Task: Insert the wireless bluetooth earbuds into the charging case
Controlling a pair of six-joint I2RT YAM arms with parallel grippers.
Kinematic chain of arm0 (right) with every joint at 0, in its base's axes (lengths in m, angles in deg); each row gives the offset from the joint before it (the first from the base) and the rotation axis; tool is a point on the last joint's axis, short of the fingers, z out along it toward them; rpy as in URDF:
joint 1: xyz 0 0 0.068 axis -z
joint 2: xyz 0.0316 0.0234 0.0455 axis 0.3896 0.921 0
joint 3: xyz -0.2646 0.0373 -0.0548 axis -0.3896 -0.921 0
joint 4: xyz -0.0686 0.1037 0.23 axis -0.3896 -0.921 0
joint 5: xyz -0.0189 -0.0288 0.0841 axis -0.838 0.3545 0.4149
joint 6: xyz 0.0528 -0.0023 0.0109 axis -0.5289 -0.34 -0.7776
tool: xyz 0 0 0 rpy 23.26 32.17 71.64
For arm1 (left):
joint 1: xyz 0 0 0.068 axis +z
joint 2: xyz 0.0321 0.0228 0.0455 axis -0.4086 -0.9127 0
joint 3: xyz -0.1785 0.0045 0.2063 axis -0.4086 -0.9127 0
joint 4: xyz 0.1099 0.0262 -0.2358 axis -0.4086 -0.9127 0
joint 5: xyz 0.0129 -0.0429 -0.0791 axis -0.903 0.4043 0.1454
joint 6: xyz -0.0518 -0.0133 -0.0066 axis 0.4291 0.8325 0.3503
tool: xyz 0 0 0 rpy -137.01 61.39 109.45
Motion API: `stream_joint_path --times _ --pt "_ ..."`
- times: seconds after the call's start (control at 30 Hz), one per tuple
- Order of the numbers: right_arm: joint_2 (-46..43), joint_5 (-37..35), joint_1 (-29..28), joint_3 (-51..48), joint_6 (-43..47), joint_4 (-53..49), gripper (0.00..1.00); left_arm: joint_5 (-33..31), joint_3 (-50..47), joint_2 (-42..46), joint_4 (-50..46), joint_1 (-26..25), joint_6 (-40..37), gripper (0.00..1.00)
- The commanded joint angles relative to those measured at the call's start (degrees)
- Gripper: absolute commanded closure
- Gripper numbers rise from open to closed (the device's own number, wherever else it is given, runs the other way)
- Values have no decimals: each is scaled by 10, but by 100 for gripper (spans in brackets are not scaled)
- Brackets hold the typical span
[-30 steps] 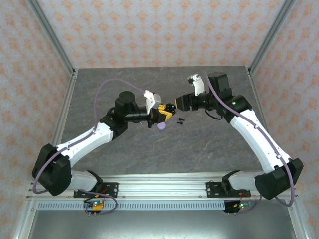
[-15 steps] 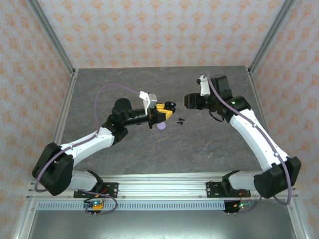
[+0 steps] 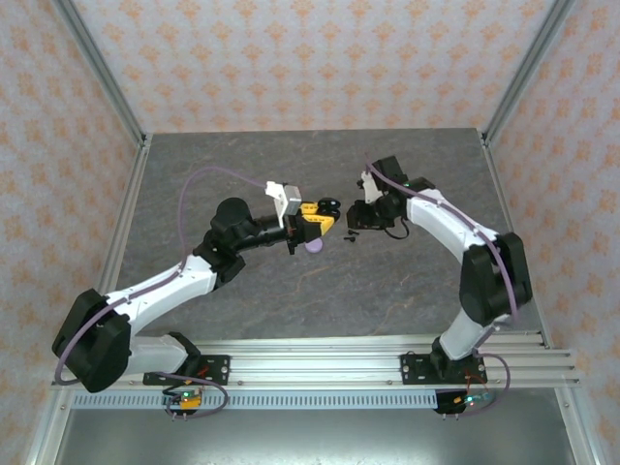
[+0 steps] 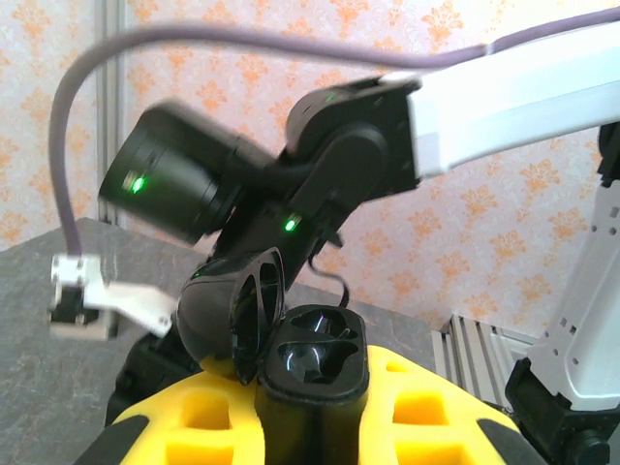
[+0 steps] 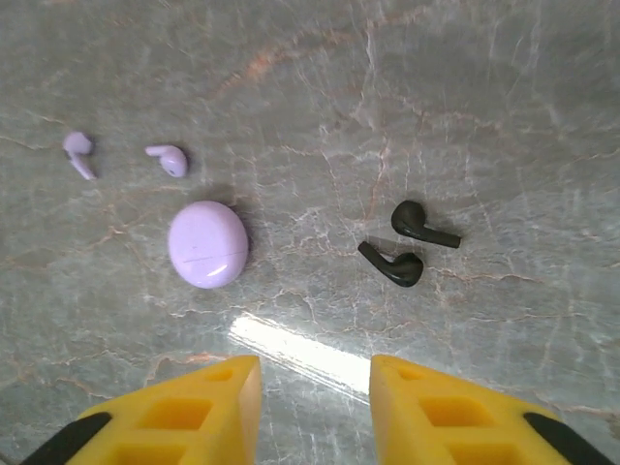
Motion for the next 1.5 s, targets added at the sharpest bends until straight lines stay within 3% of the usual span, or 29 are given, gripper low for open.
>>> stream_joint_path --times 0.0,0.33,0.73,1.33,1.47 --pt "34 2 0 28 -1 2 68 -16 -5 28 -10 -2 -19 85" --pt "100 -41 0 54 34 -22 70 -22 -6 48 -38 -2 -24 85" --pt "162 -66 0 101 78 -55 65 -26 -5 51 -48 -2 -24 85" --pt "201 -104 1 111 63 -48 66 -35 -2 51 -72 -2 -27 85" --pt "203 -112 2 109 52 -39 71 -36 -2 52 -76 -3 -27 85"
